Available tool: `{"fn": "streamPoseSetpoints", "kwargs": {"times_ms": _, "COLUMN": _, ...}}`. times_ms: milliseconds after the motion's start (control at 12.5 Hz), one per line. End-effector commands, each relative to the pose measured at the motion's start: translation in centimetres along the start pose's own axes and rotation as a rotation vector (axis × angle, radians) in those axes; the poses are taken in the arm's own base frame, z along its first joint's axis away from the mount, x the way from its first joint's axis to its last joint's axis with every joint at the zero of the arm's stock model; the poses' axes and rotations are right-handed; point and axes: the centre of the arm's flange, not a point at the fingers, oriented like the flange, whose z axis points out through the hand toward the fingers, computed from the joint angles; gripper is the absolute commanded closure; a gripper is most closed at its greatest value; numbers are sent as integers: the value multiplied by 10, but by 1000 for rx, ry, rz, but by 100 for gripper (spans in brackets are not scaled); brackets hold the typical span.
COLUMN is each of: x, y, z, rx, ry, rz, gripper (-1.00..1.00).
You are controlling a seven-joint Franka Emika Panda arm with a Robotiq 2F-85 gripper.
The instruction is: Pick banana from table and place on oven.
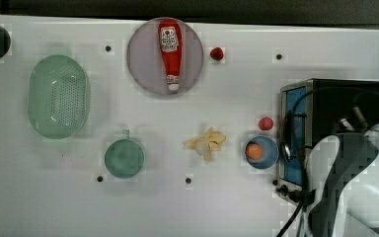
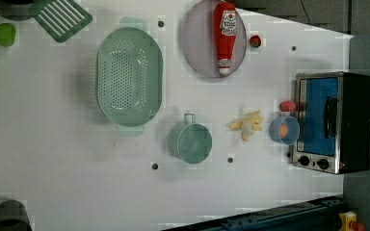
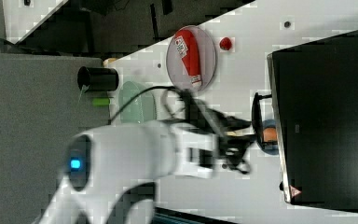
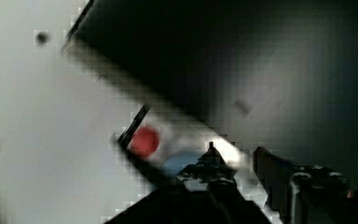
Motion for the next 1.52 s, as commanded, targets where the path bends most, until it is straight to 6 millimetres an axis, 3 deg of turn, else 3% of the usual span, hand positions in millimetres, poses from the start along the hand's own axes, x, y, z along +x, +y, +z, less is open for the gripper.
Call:
{"fn": "streamPoseSetpoints", "kwargs": {"times_ms": 80, "x": 15, "y": 12, "z": 7, "rx": -42, "ry": 39, "rz": -129, "gripper": 49}}
{"fn": "streamPoseSetpoints", "kwargs": {"times_ms": 240, "x": 26, "y": 19, "z": 20, "rx": -73, "ry": 34, "rz": -113, "gripper": 49}}
{"fn": "streamPoseSetpoints", "kwargs": {"times_ms": 640, "x": 27, "y": 14, "z": 25, "rx": -82, "ry": 32, "rz": -123, "gripper": 43}}
{"fn": "streamPoseSetpoints", "kwargs": {"times_ms": 1120, "x": 22, "y": 6, "z": 26, "rx": -85, "ry": 17, "rz": -140, "gripper": -89}}
{"fn": "streamPoseSetpoints", "kwargs": {"times_ms": 1200, "x": 20, "y": 3, "z": 24, "rx": -84, "ry": 15, "rz": -146, "gripper": -100}}
{"fn": "streamPoseSetpoints", "kwargs": {"times_ms": 1360, "x": 6, "y": -28, "z": 4, "rx": -62, "ry": 16, "rz": -203, "gripper": -100}}
{"fn": "streamPoseSetpoints", "kwargs": {"times_ms": 1520, "x": -36, "y": -81, "z": -30, "rx": -30, "ry": -35, "rz": -312, "gripper": -100}}
